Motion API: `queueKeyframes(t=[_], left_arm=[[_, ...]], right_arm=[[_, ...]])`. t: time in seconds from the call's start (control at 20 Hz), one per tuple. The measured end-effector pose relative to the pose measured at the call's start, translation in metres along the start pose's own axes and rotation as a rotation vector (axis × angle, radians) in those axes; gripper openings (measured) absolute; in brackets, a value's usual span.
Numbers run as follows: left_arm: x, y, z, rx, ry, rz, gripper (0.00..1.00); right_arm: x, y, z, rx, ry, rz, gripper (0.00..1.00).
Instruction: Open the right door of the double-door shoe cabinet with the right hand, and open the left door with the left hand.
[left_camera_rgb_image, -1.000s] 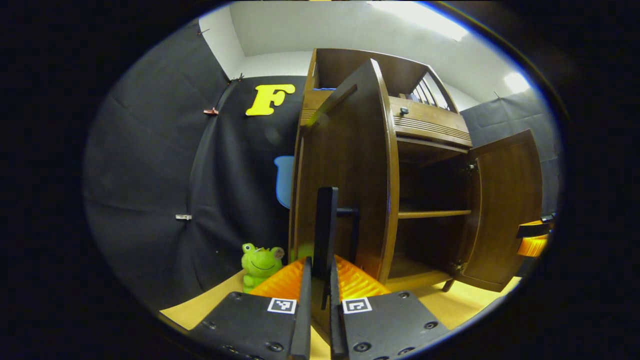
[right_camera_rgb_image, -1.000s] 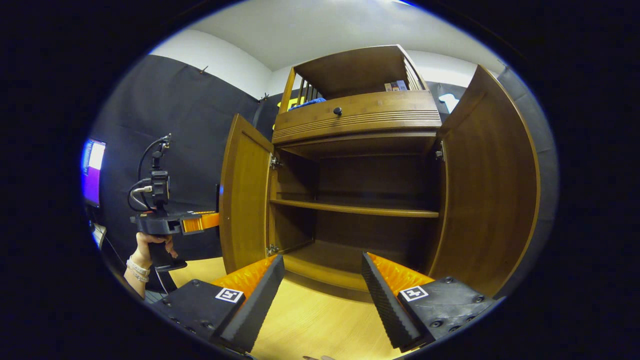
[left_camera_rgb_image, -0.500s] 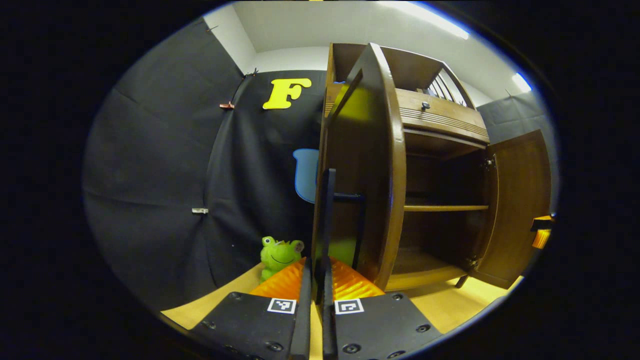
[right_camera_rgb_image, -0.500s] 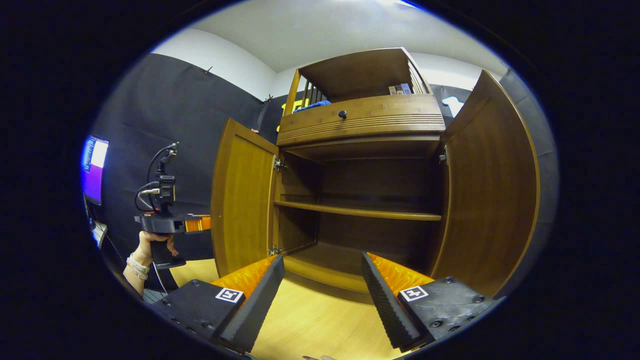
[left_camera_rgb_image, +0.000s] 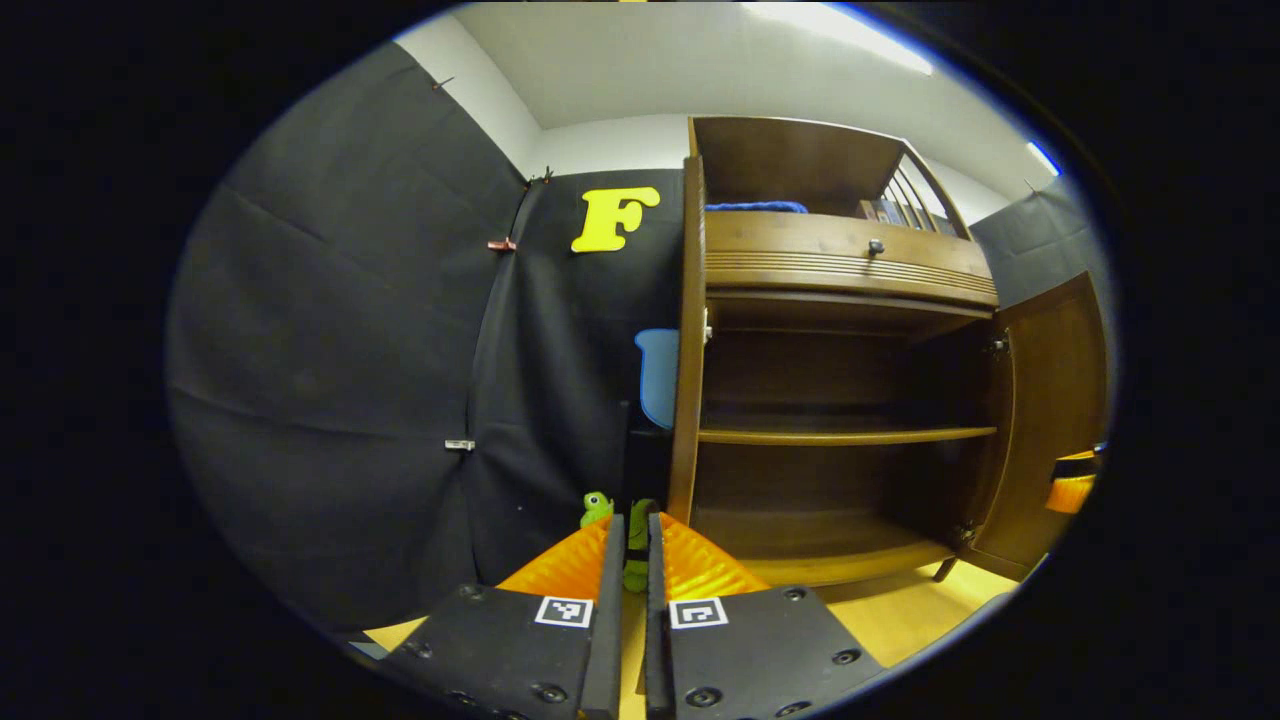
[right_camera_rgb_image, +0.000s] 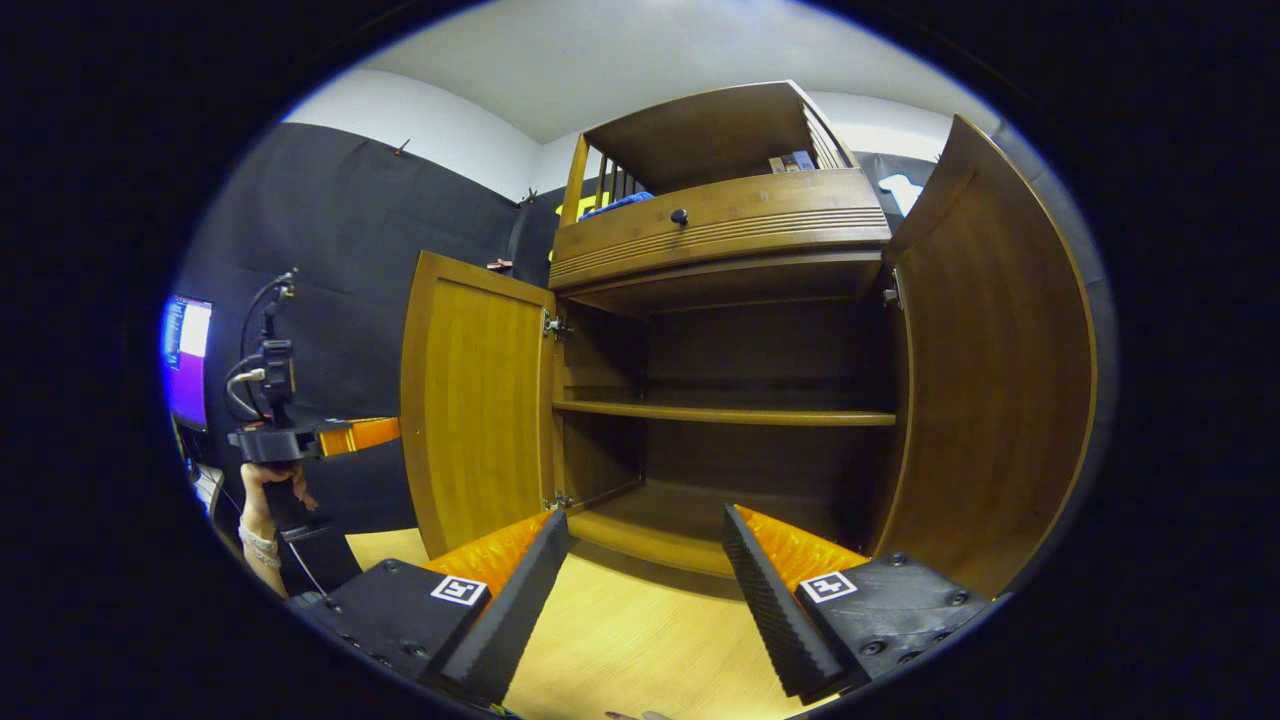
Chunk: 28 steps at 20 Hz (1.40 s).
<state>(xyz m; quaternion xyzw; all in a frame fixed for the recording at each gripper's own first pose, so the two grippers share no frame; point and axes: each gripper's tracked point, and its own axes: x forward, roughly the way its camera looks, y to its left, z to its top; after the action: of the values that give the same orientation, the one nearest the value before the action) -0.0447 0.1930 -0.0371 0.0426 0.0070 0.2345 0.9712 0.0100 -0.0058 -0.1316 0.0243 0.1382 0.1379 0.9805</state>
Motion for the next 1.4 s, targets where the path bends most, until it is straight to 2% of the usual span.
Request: queueKeyframes(t=[0.05,0.2,0.3,0.45,0.5,0.65,0.75,0.85,1.2,1.4], left_arm=[[-0.007,-0.014,0.007,0.009,-0.006,-0.023,0.13],[-0.026,-0.080,0.033,0.001,-0.049,-0.158,0.16],[-0.036,-0.116,0.052,-0.024,-0.101,-0.244,0.42],[-0.042,-0.149,0.068,-0.060,-0.118,-0.309,0.81],[-0.044,-0.158,0.069,-0.079,-0.109,-0.325,0.94],[-0.044,-0.177,0.066,-0.095,-0.074,-0.368,0.94],[-0.045,-0.182,0.064,-0.069,-0.068,-0.367,0.94],[-0.047,-0.187,0.063,-0.055,-0.066,-0.368,0.94],[-0.056,-0.198,0.063,-0.063,-0.065,-0.401,0.94],[-0.059,-0.201,0.054,-0.043,-0.037,-0.382,0.94]], right_arm=[[-0.001,-0.002,0.002,-0.006,-0.003,-0.020,0.97],[0.003,-0.009,0.017,-0.034,-0.027,-0.087,0.95],[0.003,-0.011,0.030,-0.047,-0.045,-0.109,0.98],[-0.004,-0.012,0.048,-0.078,-0.078,-0.142,0.95],[-0.007,-0.009,0.054,-0.087,-0.090,-0.146,0.99],[-0.012,0.004,0.067,-0.088,-0.119,-0.127,0.97],[-0.016,0.006,0.074,-0.089,-0.128,-0.122,0.99],[-0.021,0.006,0.075,-0.092,-0.133,-0.124,0.97],[-0.033,0.008,0.076,-0.097,-0.141,-0.126,0.97],[-0.038,0.016,0.074,-0.064,-0.144,-0.101,0.99]])
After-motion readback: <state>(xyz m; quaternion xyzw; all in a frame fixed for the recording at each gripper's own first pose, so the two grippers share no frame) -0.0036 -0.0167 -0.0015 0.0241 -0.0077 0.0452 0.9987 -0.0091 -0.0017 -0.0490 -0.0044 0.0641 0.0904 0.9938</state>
